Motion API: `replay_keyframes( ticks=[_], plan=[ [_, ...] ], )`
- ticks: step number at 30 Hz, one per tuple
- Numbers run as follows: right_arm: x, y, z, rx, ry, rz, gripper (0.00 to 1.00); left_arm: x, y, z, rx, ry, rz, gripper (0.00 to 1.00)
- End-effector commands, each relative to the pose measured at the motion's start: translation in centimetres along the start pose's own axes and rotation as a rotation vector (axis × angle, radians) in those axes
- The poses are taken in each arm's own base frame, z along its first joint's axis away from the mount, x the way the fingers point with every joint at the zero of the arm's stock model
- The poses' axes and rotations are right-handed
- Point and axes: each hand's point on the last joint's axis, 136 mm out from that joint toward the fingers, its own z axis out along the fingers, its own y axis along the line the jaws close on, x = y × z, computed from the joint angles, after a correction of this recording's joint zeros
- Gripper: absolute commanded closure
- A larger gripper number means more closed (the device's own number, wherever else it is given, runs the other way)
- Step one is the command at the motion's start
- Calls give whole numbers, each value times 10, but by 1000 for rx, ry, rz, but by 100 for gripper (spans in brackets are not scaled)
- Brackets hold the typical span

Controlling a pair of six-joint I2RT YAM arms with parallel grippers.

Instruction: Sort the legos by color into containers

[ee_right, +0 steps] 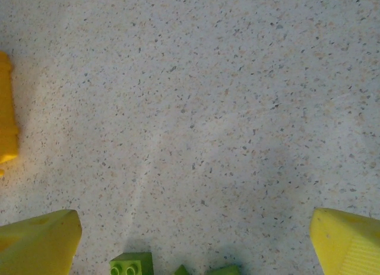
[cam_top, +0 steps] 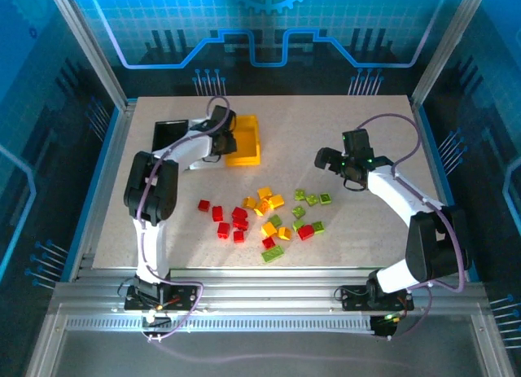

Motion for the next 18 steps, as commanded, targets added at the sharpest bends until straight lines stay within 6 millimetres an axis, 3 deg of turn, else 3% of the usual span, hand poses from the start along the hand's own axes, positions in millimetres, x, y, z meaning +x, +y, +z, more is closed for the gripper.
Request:
replay_keyframes(
  ticks=[1, 6, 9, 15, 18],
  plan=[
    [-3, 8, -5, -6, -10, 9, 0, 16, -61, -27, 161, 20, -60, 100],
    [-1, 6, -6, 5, -5, 18, 1, 34, -117, -40, 204, 10, -29, 100],
    [1, 4, -9, 9, -6, 20, 1, 43, -142, -42, 215, 15, -32, 100],
    [5, 3, -9, 7, 0, 6, 1, 60, -172, -41, 236, 11, -58, 100],
    [8, 5, -6, -3, 17, 1, 1, 63, -177, -34, 221, 17, -55, 100]
  ],
)
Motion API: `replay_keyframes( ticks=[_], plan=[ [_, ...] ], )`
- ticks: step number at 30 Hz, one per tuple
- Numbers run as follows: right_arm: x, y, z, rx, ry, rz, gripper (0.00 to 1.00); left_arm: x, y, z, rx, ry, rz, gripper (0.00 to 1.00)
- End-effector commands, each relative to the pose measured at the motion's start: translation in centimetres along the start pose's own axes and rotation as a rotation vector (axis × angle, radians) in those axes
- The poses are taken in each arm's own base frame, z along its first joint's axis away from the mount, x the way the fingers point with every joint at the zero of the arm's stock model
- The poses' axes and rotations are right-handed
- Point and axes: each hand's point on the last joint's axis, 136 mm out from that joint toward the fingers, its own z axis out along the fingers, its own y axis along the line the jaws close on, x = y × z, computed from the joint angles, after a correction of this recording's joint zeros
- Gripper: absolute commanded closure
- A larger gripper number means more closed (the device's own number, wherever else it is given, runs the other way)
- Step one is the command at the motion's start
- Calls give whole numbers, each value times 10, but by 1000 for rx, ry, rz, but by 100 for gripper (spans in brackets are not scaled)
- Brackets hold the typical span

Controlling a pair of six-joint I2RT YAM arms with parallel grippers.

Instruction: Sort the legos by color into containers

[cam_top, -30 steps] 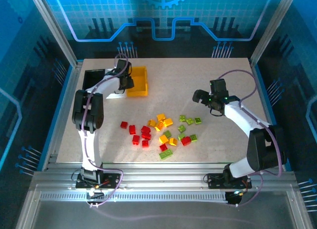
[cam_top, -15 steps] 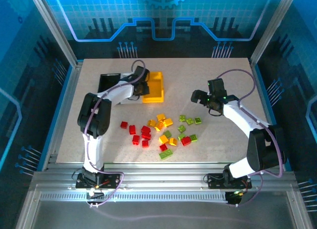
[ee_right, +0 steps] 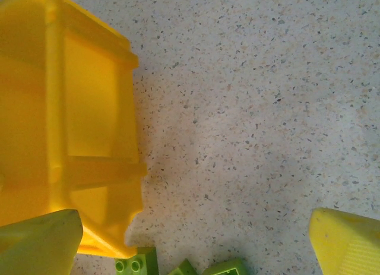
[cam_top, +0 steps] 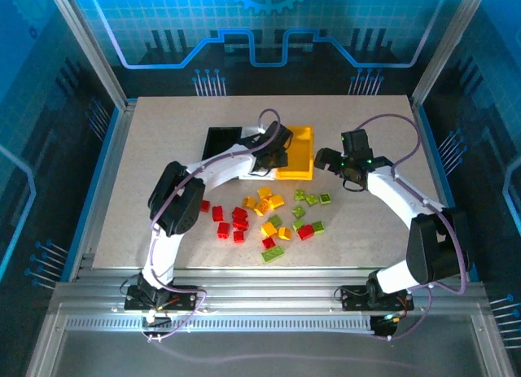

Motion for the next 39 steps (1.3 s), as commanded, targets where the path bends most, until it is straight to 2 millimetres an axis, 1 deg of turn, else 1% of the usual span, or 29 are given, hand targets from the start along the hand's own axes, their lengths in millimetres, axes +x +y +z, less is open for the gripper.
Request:
replay_keyframes(
  ticks=[1, 4, 6, 8, 11, 15, 18, 19, 22, 23, 25, 27, 29, 31, 32, 35, 37, 39],
  plan=[
    [7, 4, -2, -11, 20, -8, 1, -2, -11, 14, 25, 5, -109, 99],
    [8, 5, -1, -25, 23, -7, 1, -8, -2, 20, -27, -13, -121, 97],
    [8, 7, -2, -32, 26, -9, 1, -11, -1, 23, -25, -20, -140, 89],
    [8, 8, -2, -37, 30, -11, 2, -13, -2, 24, -12, -20, -146, 73],
    [8, 12, -1, -52, 35, -18, 1, -19, -12, 18, 32, -31, -145, 55],
    [7, 20, 2, -83, 53, -32, 1, -35, -25, -9, 110, -82, -133, 41],
    [6, 28, 12, -96, 84, -61, 3, -48, -32, -42, 174, -126, -116, 34],
    [6, 31, 17, -95, 98, -77, 5, -52, -34, -56, 200, -146, -107, 31],
    [6, 37, 31, -75, 131, -108, 11, -55, -30, -95, 264, -190, -88, 3],
    [7, 38, 35, -69, 143, -115, 14, -55, -29, -110, 289, -202, -76, 1],
    [8, 41, 35, -65, 145, -122, 16, -50, -25, -134, 335, -221, -73, 1],
    [12, 40, 29, -42, 147, -129, 16, -40, -20, -155, 383, -226, -71, 1],
    [20, 31, 19, 13, 146, -140, 16, -23, -8, -168, 408, -216, -73, 1],
    [33, 20, 10, 55, 155, -148, 16, -4, 9, -173, 403, -199, -99, 1],
    [42, 10, 7, 87, 166, -149, 16, 6, 15, -175, 412, -184, -108, 1],
    [66, -18, -3, 163, 199, -136, 19, 28, 34, -178, 411, -171, -122, 1],
    [84, -32, -7, 189, 228, -133, 21, 37, 45, -180, 416, -181, -140, 1],
    [100, -42, -9, 195, 256, -140, 22, 41, 55, -184, 432, -208, -165, 1]
  ],
)
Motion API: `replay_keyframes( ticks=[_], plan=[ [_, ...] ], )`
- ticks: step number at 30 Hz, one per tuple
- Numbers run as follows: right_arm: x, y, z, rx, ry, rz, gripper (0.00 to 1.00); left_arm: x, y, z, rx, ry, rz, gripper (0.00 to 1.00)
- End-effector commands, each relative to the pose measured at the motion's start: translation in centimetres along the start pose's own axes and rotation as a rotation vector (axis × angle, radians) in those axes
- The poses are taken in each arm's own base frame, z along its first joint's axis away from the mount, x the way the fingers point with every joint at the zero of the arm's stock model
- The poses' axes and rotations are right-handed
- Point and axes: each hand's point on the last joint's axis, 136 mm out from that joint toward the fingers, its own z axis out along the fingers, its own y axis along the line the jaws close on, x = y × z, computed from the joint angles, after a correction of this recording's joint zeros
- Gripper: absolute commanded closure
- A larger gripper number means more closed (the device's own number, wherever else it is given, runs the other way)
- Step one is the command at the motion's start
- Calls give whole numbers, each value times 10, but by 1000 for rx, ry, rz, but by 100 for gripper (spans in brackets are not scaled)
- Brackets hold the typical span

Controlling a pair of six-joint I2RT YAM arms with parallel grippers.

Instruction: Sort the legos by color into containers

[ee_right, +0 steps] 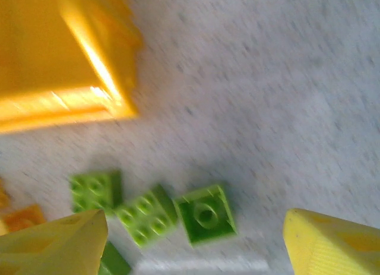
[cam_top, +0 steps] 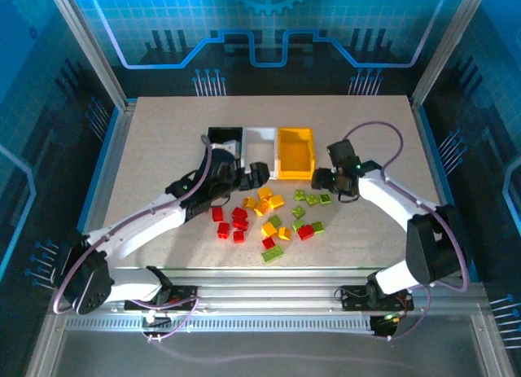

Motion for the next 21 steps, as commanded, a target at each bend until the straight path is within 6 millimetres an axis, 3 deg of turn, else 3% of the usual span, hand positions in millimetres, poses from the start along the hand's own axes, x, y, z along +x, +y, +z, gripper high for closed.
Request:
replay_keyframes(
  ticks=[1, 5, 8, 15, 21],
  plan=[
    [39, -24, 3, 75, 81, -3, 22, -9, 0, -18, 78, -76, -57, 1],
    [60, -25, 18, 75, 155, -33, 20, -19, 9, -31, 146, -158, -140, 1],
    [62, -20, 27, 83, 161, -65, 20, -24, 17, -36, 163, -165, -198, 1],
    [42, -12, 36, 100, 124, -60, 21, -22, 26, -36, 171, -153, -221, 1],
    [21, -12, 46, 140, 100, -40, 29, -18, 37, -34, 131, -135, -252, 1]
  ],
)
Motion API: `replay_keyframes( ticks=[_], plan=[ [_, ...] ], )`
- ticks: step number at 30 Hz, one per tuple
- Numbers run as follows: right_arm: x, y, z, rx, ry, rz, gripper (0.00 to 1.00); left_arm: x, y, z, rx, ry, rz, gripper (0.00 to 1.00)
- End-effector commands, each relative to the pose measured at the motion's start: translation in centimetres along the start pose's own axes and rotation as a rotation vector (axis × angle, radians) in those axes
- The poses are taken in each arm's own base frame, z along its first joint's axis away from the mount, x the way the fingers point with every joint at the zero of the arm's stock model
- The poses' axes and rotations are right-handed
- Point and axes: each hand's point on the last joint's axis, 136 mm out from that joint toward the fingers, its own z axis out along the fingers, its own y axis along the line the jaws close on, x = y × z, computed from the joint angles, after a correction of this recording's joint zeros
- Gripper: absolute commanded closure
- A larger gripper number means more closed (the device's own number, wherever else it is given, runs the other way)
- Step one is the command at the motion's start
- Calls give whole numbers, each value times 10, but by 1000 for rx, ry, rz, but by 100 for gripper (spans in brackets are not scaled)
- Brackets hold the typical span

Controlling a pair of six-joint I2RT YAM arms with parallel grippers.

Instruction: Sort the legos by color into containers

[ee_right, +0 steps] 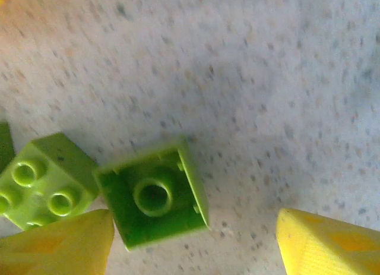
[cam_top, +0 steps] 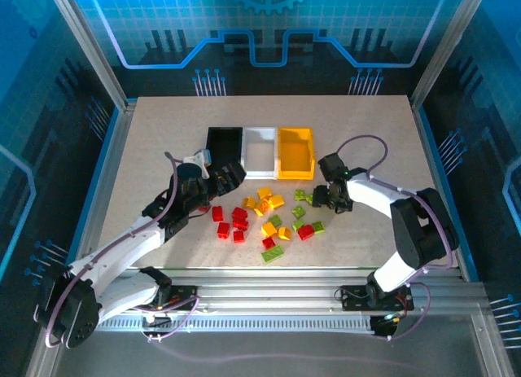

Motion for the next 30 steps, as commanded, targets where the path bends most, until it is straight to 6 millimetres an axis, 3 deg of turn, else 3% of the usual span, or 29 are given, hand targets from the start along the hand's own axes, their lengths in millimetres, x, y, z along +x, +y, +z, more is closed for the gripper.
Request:
replay_keyframes(
  ticks=[1, 4, 13, 16, 19, 21, 25, 27, 30],
  plan=[
    [-18, -1, 2, 30, -31, 20, 30, -1, 3, -3, -1, 8, -35, 1],
    [-23, -1, 8, 47, -19, 19, 33, 0, 6, -3, -5, 15, -40, 1],
    [-11, -11, 17, 68, 33, 42, 53, 2, 19, 0, -85, 62, -25, 1],
    [-12, -12, 7, 51, 12, 43, 59, 2, 22, 2, -104, 73, -17, 1],
    [-21, -8, -16, 15, -41, 32, 63, 3, 27, 2, -121, 73, -11, 1],
    [-29, 0, -36, -24, -85, 10, 64, 5, 29, 2, -123, 80, -6, 1],
    [-55, 34, -80, -65, -192, -89, 64, 9, 30, 0, -124, 103, 2, 1],
    [-71, 53, -88, -80, -219, -112, 63, 13, 33, -1, -138, 123, 4, 1],
    [-98, 74, -84, -64, -239, -110, 62, 17, 37, -3, -166, 150, 9, 1]
  ],
)
